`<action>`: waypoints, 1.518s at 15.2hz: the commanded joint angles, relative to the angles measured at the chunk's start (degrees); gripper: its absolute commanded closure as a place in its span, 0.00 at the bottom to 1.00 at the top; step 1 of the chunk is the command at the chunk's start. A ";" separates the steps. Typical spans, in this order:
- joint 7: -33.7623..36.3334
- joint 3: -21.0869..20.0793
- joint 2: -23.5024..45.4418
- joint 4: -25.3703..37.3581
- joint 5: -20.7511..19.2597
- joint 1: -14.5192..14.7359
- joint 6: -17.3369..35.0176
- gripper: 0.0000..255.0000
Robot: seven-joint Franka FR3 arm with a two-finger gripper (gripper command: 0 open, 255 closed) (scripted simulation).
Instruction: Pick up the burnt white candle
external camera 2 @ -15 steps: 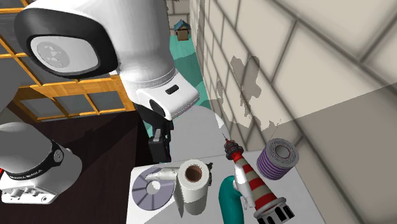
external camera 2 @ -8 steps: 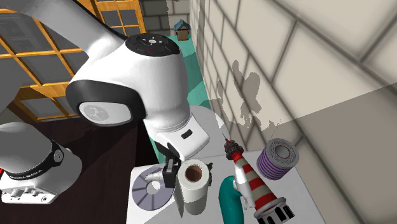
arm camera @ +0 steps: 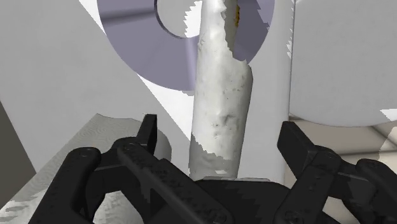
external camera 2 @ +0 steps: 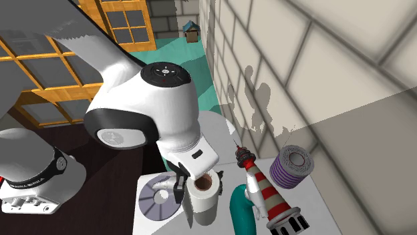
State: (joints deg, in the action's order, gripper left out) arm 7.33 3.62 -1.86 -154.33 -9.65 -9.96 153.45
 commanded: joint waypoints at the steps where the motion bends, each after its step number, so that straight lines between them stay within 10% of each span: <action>1: 0.08 0.01 0.37 -0.09 -0.07 -0.02 0.39 1.00; 23: -1.74 -0.14 -10.37 1.62 1.73 0.47 -12.04 1.00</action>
State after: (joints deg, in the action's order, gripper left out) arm 5.84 3.40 -11.53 -153.04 -8.01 -9.46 142.46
